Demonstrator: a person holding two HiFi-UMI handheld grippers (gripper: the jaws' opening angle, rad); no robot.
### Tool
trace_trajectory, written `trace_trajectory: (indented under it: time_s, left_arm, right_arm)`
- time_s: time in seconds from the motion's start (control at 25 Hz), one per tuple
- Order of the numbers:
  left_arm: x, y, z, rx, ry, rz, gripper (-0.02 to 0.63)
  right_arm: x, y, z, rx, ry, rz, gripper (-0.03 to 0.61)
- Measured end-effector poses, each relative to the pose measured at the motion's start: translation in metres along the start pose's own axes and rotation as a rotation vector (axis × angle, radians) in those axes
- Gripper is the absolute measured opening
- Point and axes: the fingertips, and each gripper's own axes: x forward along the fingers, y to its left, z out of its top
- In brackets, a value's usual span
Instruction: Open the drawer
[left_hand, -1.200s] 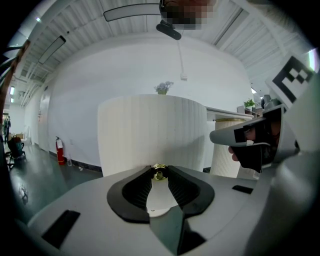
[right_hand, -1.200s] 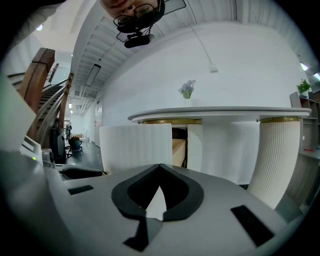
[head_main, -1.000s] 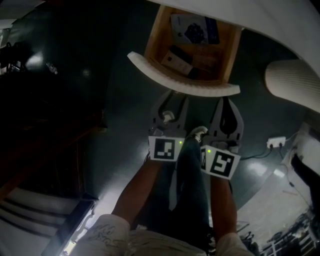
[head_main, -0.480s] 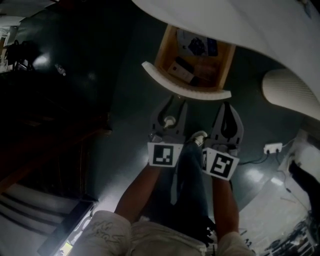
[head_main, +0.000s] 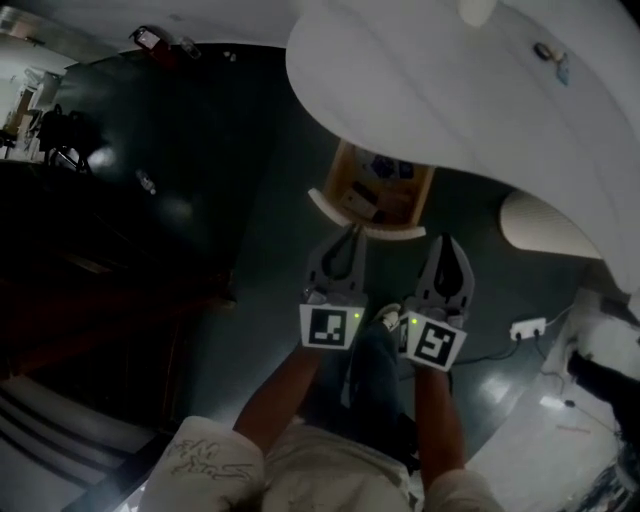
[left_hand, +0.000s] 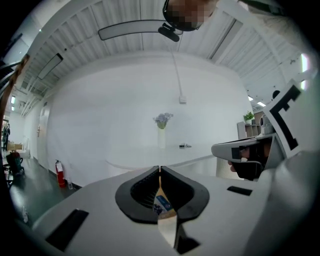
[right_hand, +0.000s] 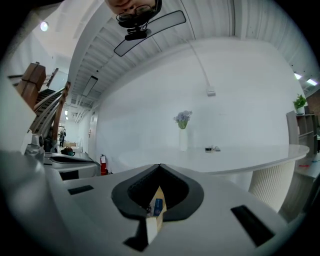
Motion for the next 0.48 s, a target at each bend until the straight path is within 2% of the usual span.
trace_trajectory:
  time_s: [0.08,0.32,0.48]
  left_arm:
    - [0.003,0.002,0.029,0.005,-0.021,0.0,0.003]
    - [0.015,0.008,0.112,0.041,-0.074,0.003,0.003]
    - [0.014,0.01,0.16,0.042,-0.073,-0.014,0.003]
  right_arm:
    - [0.001,0.0,0.027,-0.007,-0.02,-0.001,0.005]
    - [0.004,-0.006,0.103,-0.032,-0.061,0.008,0.005]
    - [-0.001,-0.002,0.159,-0.058,-0.093,0.022,0.005]
